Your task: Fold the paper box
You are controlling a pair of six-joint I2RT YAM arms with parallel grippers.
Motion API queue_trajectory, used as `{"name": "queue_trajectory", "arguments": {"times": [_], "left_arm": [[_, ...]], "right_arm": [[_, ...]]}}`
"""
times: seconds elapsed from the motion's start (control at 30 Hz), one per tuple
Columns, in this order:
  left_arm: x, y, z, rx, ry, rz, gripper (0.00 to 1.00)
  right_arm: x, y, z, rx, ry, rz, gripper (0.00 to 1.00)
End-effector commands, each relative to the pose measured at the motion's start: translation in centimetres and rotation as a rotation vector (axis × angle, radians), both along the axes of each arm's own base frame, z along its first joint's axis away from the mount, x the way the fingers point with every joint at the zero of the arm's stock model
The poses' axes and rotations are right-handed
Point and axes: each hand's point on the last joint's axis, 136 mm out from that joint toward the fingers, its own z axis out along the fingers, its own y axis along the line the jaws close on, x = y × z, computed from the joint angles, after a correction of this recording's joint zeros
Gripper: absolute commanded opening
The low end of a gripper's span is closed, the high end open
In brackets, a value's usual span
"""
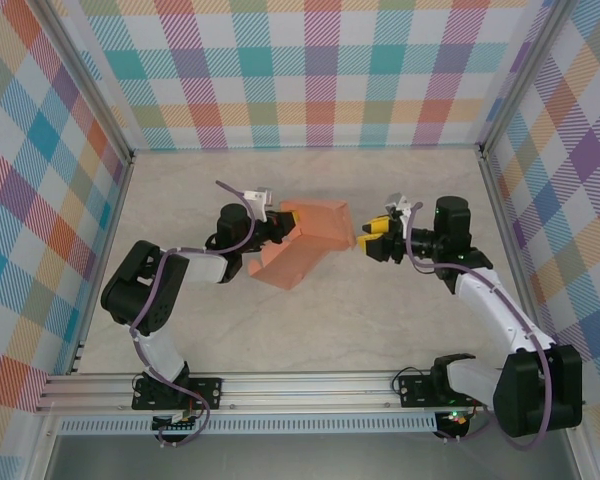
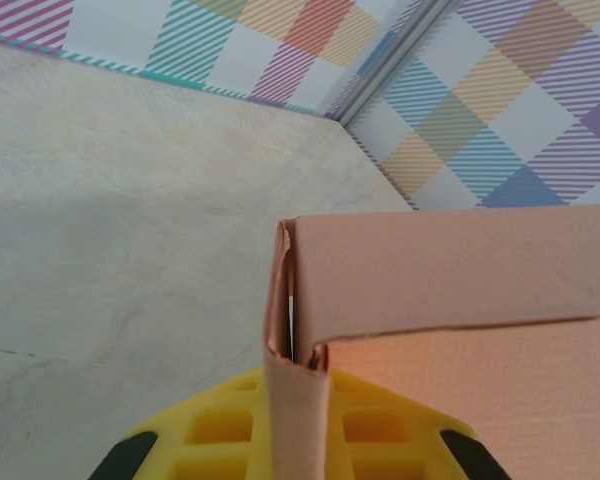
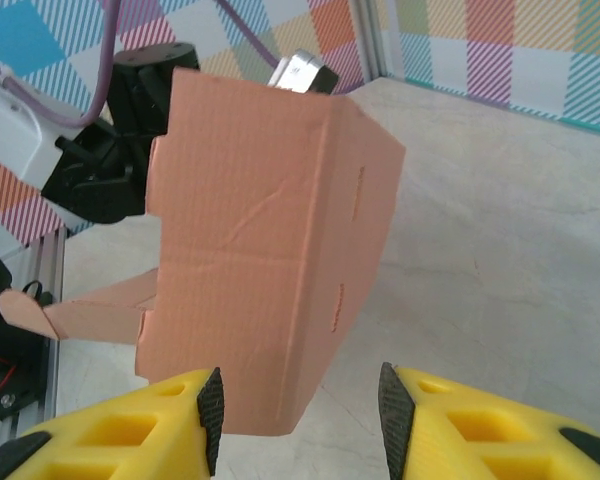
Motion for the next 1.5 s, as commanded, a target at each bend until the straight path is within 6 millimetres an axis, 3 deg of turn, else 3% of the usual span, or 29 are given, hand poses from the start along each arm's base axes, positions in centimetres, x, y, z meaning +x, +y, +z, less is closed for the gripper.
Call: {"name": "queue_trajectory", "arguments": {"times": [0.0,0.23,0.4,0.63,0.77,0.93,1.1,1.3,1.47], "left_arm": [[1.3,0.7,1.6,-0.05,0.013,0.032,0.0],[1.6,0.7,1.2,-0.084,0.069,0.036,0.0],[1.5,0.5,1.2,-0.095,0.089,0.027,0.0],[1.8,0.7,0.5,-0.139,0.139,0.06,0.0],[1.7,1.0,0.1,-0.143,0.149,0.082,0.0],[1.3,1.2,0.1,-0.138,0.145,0.093,0.0],[1.0,1.1,0.4,-0.136,0.135,0.088,0.0],[0.8,0.5,1.2,-0.121,0.102,0.083,0.0],[0.6,0.7,1.8,-0.131,0.078,0.114,0.0]], "right_arm": [[-0.8,0.8,-0.7,-0.012,-0.051,0.043,0.49],[0.8,-0.2,-2.0,-0.034,-0.11,-0.098,0.55],[2.7,-0.9,-1.0,0.001,-0.152,-0.215,0.6],[3.5,2.3,0.9,0.057,-0.197,-0.183,0.65],[4.9,2.0,2.3,0.136,-0.213,-0.256,0.65],[5.7,2.0,2.5,0.158,-0.187,-0.284,0.65],[6.8,2.4,1.8,0.145,-0.149,-0.326,0.65],[6.8,5.0,0.8,0.121,-0.121,-0.288,0.65],[7.9,4.4,0.3,0.2,-0.039,-0.39,0.66]]}}
